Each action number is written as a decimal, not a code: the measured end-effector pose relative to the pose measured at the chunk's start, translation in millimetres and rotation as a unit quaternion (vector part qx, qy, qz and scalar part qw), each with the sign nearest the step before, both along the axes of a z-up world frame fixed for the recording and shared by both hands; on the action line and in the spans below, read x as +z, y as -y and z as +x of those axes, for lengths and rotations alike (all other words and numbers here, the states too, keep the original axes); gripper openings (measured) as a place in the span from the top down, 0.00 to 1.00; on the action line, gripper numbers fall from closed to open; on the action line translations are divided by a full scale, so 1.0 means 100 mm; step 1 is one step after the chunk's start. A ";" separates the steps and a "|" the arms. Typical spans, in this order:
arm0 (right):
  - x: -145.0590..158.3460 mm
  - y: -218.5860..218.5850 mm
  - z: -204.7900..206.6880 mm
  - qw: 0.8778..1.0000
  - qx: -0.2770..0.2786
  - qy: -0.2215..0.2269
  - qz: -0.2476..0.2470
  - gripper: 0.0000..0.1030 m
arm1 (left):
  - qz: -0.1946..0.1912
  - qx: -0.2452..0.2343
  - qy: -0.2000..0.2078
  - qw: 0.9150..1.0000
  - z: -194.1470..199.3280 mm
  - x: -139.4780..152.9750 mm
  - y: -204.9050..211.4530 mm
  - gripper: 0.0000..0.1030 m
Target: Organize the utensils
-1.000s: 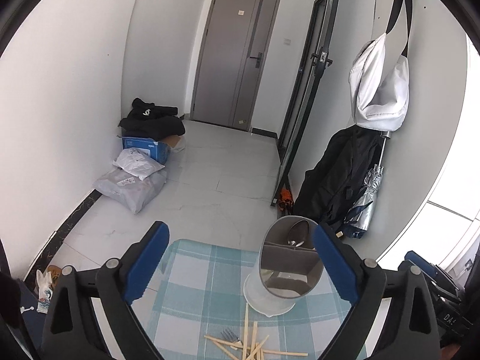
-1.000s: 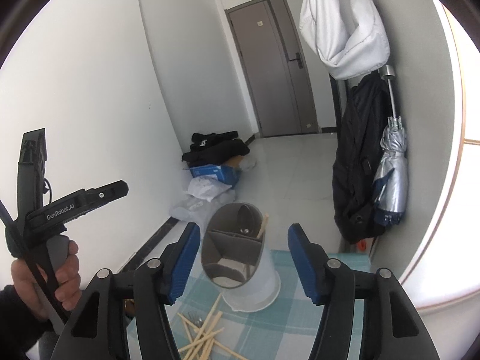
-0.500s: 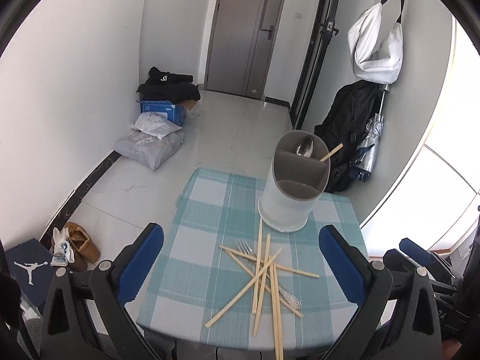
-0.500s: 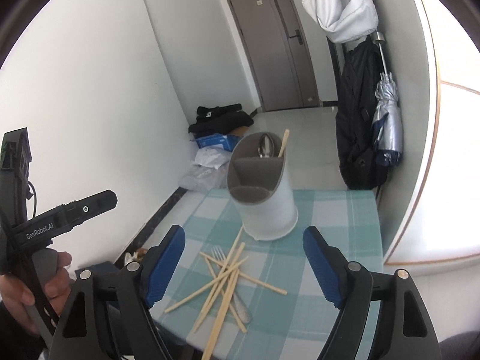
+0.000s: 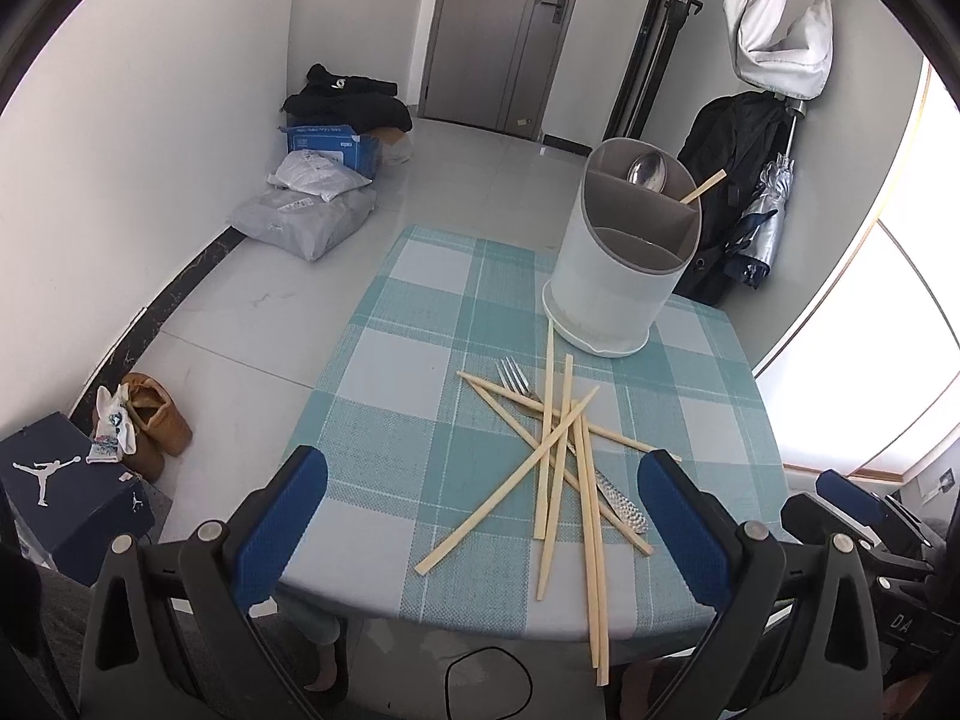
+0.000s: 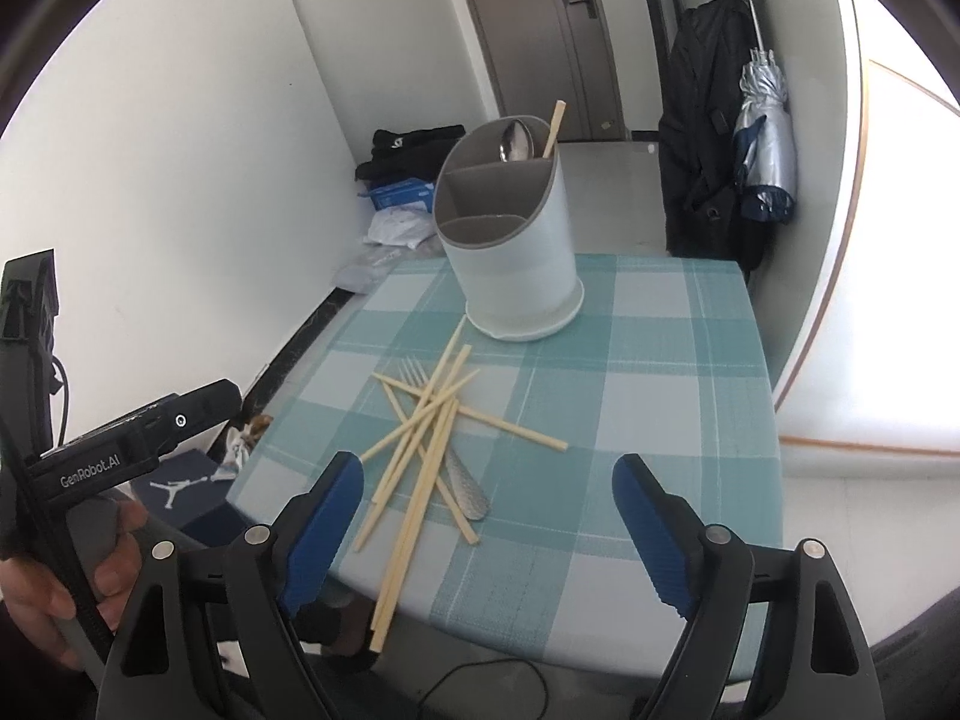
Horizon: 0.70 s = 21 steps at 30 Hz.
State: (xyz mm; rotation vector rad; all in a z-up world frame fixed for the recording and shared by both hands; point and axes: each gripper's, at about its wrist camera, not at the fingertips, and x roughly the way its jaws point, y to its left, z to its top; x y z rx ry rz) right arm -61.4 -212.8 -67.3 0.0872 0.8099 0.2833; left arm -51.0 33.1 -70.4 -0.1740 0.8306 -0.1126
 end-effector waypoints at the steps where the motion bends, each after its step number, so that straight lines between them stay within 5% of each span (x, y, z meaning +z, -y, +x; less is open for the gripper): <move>1: -0.03 0.01 0.00 1.000 -0.002 -0.007 -0.002 0.17 | 0.000 0.005 -0.002 1.000 0.01 -0.02 -0.01 0.01; 11: -0.30 0.00 0.35 0.997 -0.017 -0.076 -0.015 0.17 | -0.062 0.006 -0.058 0.996 0.23 -0.17 -0.20 0.01; 16: -0.42 -0.10 0.67 0.993 -0.014 -0.113 0.019 0.18 | -0.077 0.015 -0.071 0.994 0.30 -0.19 -0.28 0.01; 21: -0.55 -0.23 1.10 0.986 -0.013 -0.151 0.071 0.35 | -0.094 0.023 -0.082 0.992 0.34 -0.20 -0.37 0.01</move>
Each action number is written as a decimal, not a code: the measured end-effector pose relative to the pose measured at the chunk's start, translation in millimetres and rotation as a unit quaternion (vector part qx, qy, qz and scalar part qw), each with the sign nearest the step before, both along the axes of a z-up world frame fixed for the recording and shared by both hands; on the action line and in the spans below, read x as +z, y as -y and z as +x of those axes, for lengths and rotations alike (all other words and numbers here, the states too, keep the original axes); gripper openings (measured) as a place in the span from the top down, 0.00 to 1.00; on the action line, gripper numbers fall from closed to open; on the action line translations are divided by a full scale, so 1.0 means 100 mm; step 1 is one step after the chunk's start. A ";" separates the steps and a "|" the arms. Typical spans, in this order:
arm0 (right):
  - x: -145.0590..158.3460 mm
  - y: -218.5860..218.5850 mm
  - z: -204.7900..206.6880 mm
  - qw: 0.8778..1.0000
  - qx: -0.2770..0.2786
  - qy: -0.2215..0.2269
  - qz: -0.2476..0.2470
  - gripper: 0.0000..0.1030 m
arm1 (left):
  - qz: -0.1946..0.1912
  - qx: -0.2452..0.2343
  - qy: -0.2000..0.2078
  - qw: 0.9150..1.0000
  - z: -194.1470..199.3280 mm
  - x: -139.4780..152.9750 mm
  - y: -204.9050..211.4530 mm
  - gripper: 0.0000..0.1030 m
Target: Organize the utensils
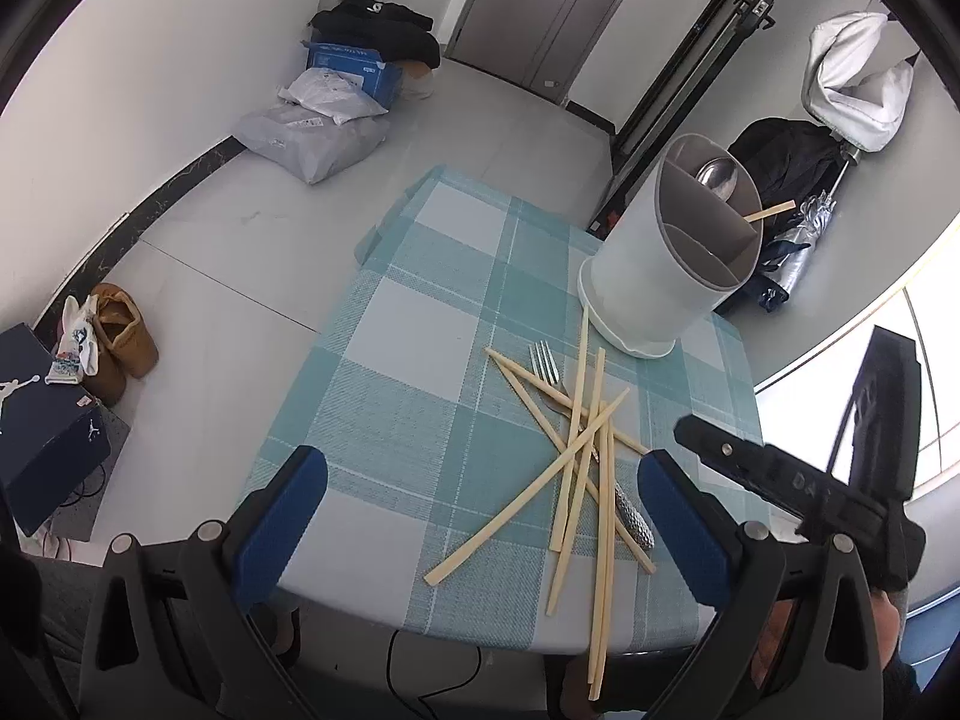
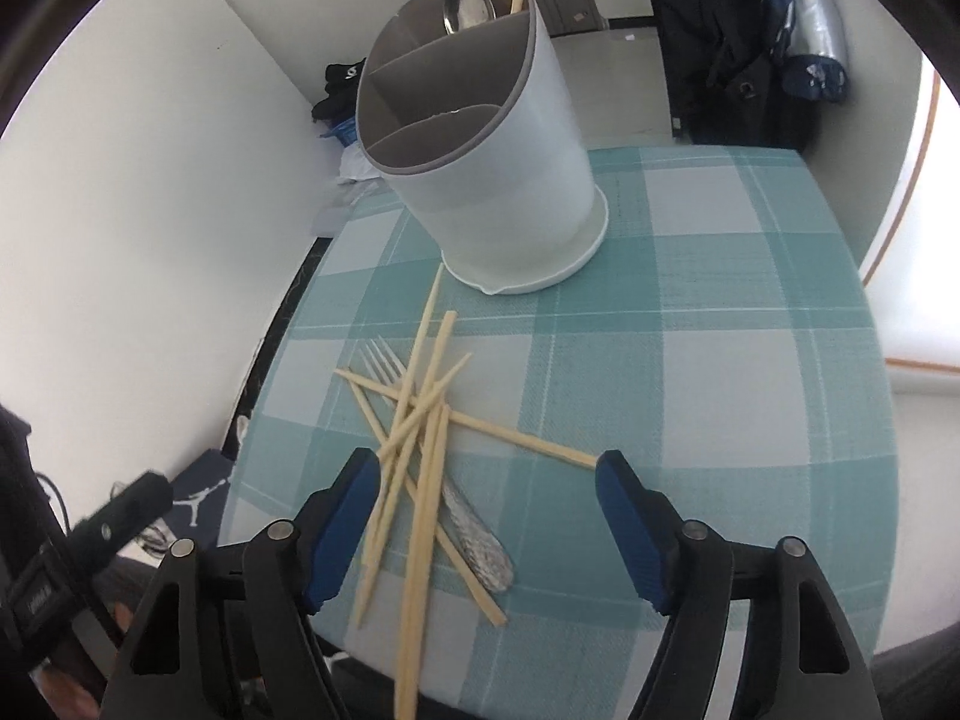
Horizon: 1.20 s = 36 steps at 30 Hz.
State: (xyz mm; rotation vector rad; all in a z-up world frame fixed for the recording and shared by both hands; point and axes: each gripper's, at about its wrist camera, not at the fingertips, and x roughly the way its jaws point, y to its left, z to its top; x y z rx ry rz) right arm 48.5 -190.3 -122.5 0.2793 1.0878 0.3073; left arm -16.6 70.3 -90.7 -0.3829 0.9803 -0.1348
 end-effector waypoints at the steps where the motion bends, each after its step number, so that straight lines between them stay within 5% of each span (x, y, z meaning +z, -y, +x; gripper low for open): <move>1: -0.04 -0.03 0.09 1.000 -0.004 -0.008 0.010 0.37 | -0.003 0.002 -0.002 1.000 0.01 0.00 -0.02 0.01; 9: -0.39 -0.20 0.50 0.996 -0.026 -0.066 0.046 0.54 | -0.031 0.010 -0.024 0.999 0.06 -0.05 -0.13 0.01; 13: -0.43 -0.19 0.56 0.995 -0.043 -0.062 0.067 0.65 | -0.042 0.017 -0.031 0.998 0.08 -0.07 -0.18 0.01; 18: -0.50 -0.20 0.55 0.993 -0.052 -0.069 0.084 0.91 | -0.048 0.020 -0.037 0.998 0.10 -0.09 -0.20 0.01; 25: -0.42 -0.12 0.45 0.993 -0.048 -0.043 0.101 0.93 | -0.045 0.018 -0.040 0.998 0.11 -0.10 -0.19 0.01; 36: 0.18 0.14 0.09 0.995 -0.019 0.045 0.085 0.97 | -0.032 0.032 -0.041 0.998 0.13 -0.15 -0.18 0.01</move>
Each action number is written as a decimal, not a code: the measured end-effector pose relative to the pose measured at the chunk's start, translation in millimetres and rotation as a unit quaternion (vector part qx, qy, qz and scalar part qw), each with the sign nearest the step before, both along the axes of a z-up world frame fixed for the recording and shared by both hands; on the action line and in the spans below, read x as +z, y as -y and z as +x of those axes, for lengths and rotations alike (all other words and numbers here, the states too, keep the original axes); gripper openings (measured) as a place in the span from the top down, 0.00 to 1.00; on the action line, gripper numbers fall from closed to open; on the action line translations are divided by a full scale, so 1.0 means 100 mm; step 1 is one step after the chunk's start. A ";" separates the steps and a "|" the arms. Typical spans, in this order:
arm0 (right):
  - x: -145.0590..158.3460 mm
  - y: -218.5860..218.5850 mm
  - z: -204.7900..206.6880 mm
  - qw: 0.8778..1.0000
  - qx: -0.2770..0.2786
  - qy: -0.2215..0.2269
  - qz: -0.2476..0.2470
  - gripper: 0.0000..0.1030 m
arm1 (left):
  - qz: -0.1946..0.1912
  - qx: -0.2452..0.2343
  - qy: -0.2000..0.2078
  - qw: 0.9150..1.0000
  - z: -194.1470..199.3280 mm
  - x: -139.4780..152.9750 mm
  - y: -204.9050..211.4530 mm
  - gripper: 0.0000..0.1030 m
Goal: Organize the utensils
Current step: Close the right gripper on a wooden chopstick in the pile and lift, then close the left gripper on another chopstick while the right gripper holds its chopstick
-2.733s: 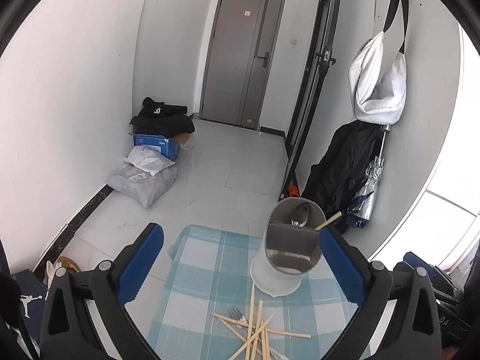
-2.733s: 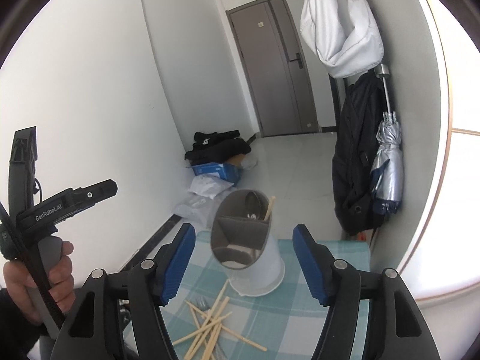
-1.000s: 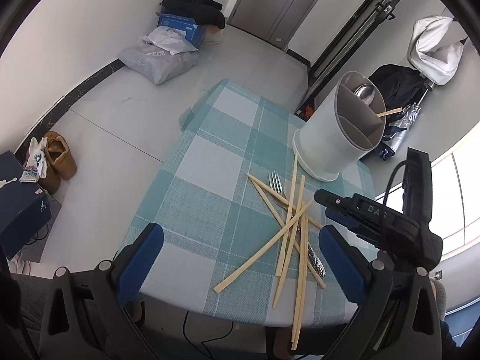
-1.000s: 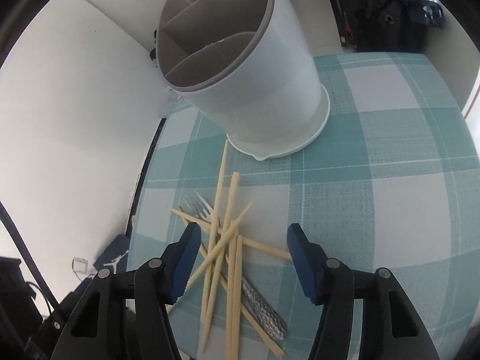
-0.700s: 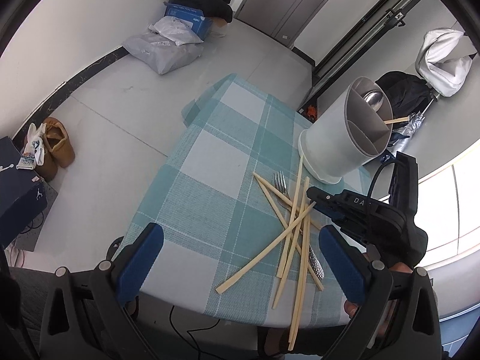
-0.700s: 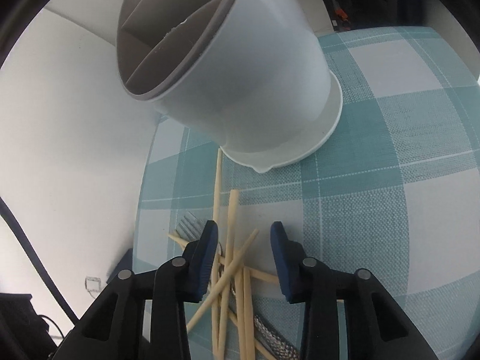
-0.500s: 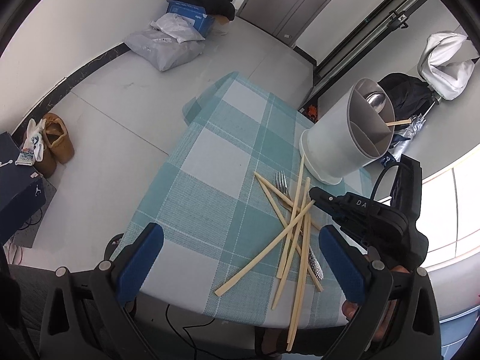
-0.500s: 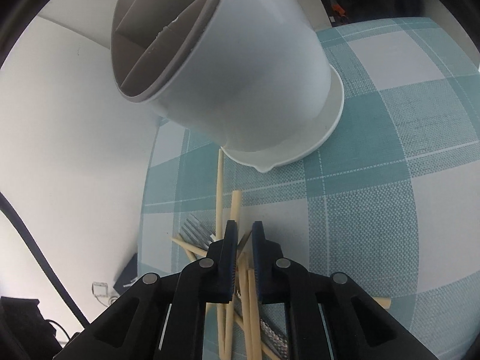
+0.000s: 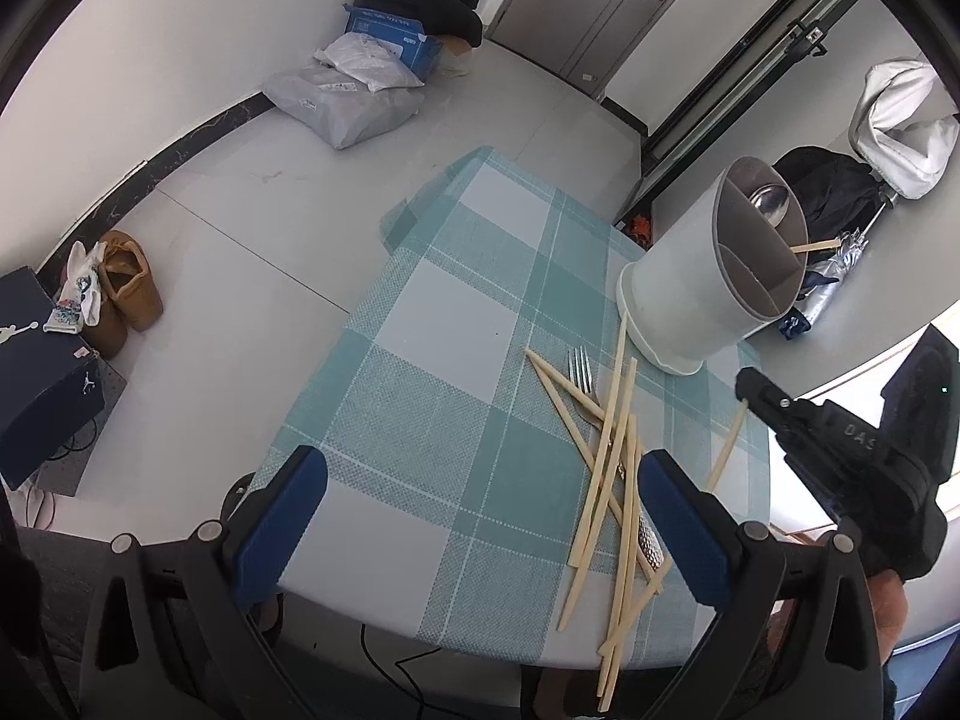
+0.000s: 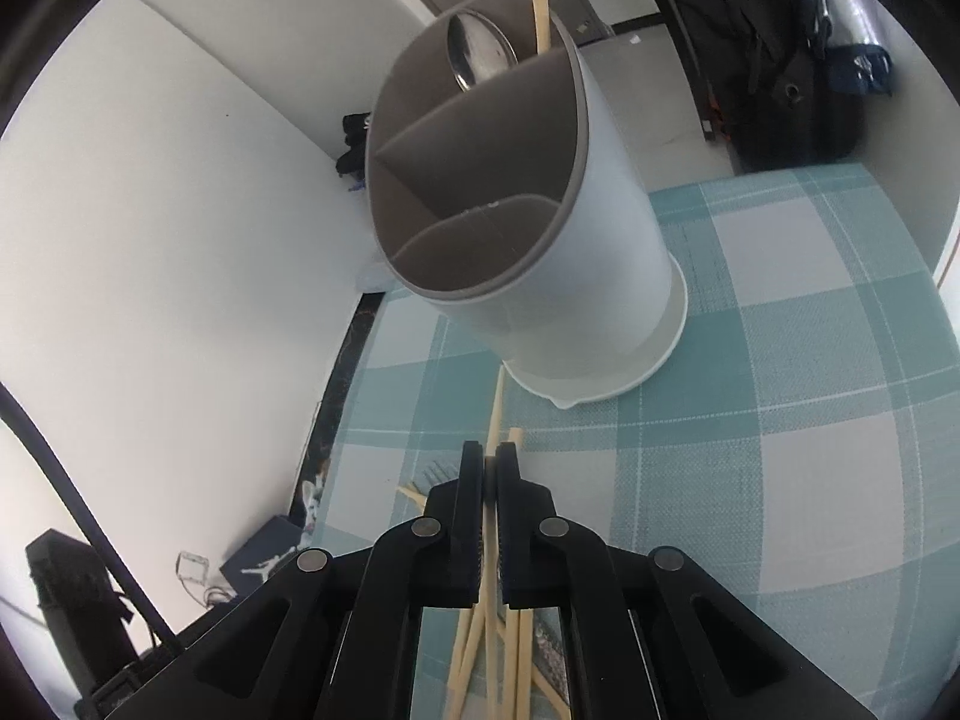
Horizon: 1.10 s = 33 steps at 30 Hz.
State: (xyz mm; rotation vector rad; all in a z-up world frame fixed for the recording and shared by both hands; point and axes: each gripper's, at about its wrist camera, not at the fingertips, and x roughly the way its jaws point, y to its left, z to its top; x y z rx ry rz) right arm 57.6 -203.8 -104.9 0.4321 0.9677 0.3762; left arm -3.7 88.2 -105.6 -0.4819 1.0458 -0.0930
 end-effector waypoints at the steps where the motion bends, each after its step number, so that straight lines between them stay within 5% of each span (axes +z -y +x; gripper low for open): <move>1: 0.04 0.04 -0.04 1.000 -0.001 0.006 0.002 0.97 | -0.002 -0.004 -0.004 1.000 0.01 -0.01 0.02 0.01; 15: 0.33 0.81 -0.15 0.996 -0.050 0.051 0.057 0.97 | 0.035 -0.111 -0.027 0.993 0.85 0.03 0.56 0.01; 18: 0.32 0.92 -0.12 0.995 -0.061 0.045 0.070 0.97 | 0.077 -0.132 -0.035 0.988 1.08 -0.08 0.74 0.03; 21: 0.31 0.95 -0.13 0.994 -0.065 0.046 0.076 0.97 | 0.133 -0.163 -0.042 0.977 1.23 -0.20 0.88 0.18; 26: 0.28 0.94 -0.09 0.994 -0.057 0.049 0.079 0.97 | 0.102 -0.196 -0.058 0.974 1.31 -0.23 0.93 0.20; 33: 0.22 0.90 0.02 0.996 -0.047 0.047 0.062 0.97 | 0.126 -0.192 -0.093 0.969 1.40 -0.45 0.97 0.21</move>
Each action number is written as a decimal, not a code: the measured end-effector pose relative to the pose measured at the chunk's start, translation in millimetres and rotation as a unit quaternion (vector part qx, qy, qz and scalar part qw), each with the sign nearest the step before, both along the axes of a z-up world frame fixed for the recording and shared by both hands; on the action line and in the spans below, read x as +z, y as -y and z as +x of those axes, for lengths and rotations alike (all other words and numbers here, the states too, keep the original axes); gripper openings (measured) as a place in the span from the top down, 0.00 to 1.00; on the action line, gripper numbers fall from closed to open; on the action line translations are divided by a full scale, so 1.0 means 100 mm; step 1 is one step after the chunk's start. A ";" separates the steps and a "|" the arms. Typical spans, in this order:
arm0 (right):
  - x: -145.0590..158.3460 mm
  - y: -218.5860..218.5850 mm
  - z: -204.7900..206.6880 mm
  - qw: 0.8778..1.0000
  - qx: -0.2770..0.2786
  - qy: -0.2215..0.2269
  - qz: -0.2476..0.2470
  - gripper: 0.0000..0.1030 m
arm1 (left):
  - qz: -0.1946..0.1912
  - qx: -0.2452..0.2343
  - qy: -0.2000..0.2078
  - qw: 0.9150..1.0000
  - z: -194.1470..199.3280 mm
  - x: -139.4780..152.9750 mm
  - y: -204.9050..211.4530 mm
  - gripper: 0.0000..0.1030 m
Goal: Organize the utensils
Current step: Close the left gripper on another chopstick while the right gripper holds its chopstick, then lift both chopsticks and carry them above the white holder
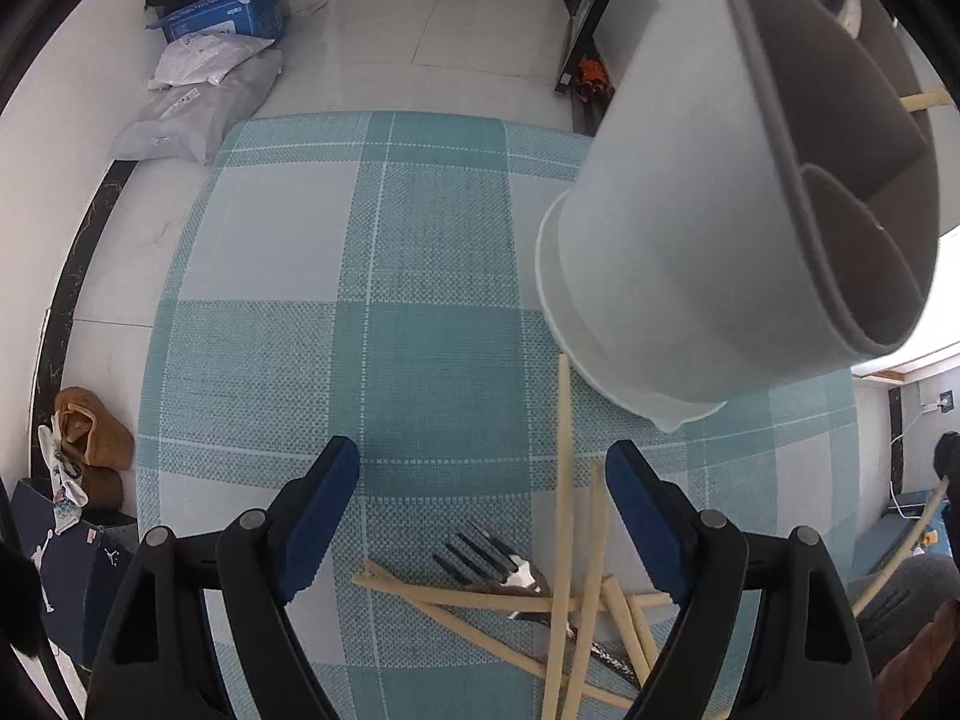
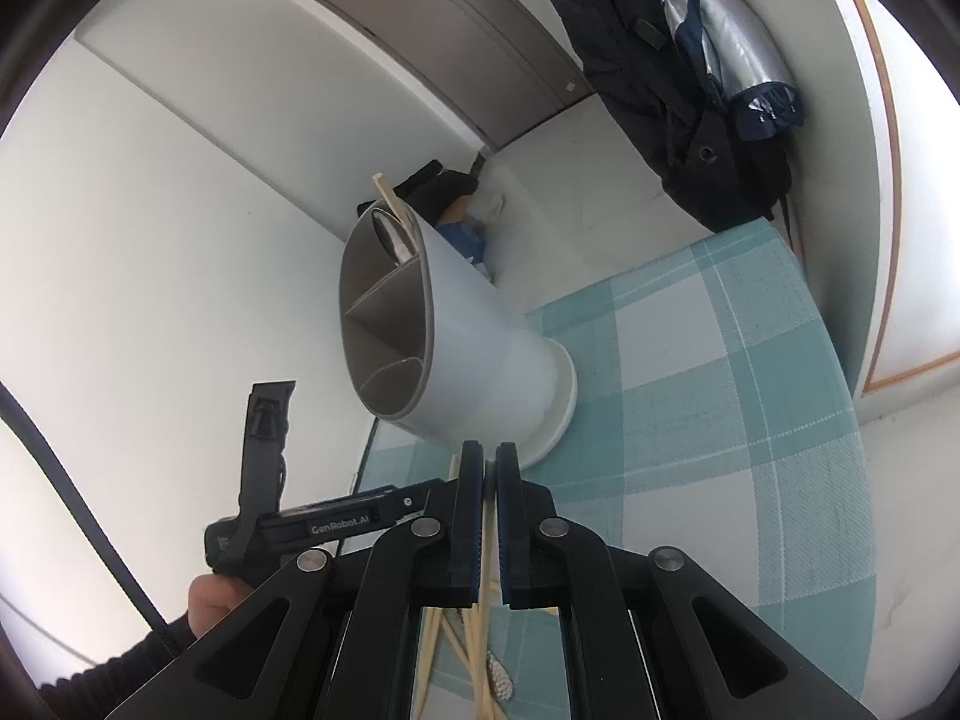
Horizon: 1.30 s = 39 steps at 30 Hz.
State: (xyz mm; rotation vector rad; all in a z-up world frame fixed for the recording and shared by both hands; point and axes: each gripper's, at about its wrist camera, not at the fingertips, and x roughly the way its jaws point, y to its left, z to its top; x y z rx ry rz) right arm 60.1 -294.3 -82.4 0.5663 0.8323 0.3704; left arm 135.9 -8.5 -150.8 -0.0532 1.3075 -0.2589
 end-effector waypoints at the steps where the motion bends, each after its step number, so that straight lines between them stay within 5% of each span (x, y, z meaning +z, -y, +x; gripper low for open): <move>1: 0.01 0.01 0.00 1.000 0.000 0.003 -0.003 0.97 | -0.002 0.003 0.007 1.000 0.00 0.01 -0.01 0.21; 3: 0.04 0.03 0.00 1.000 -0.001 0.009 -0.006 0.97 | 0.001 -0.003 0.014 1.000 0.00 0.04 0.01 0.21; 15: 0.08 0.05 -0.01 1.000 -0.003 0.016 -0.008 0.97 | 0.048 -0.003 0.024 0.999 0.08 0.03 0.16 0.65; 21: 0.15 0.07 -0.04 1.000 -0.008 0.026 -0.012 0.97 | 0.063 0.039 0.027 0.997 0.07 0.05 0.08 0.94; 29: 0.26 -0.03 -0.13 0.998 -0.003 0.052 -0.035 0.97 | 0.019 0.123 0.033 0.992 0.08 0.09 -0.17 0.99; 39: 0.45 -0.24 -0.32 0.992 0.010 0.102 -0.075 0.97 | -0.046 0.151 0.151 0.976 -0.35 0.69 -0.31 0.99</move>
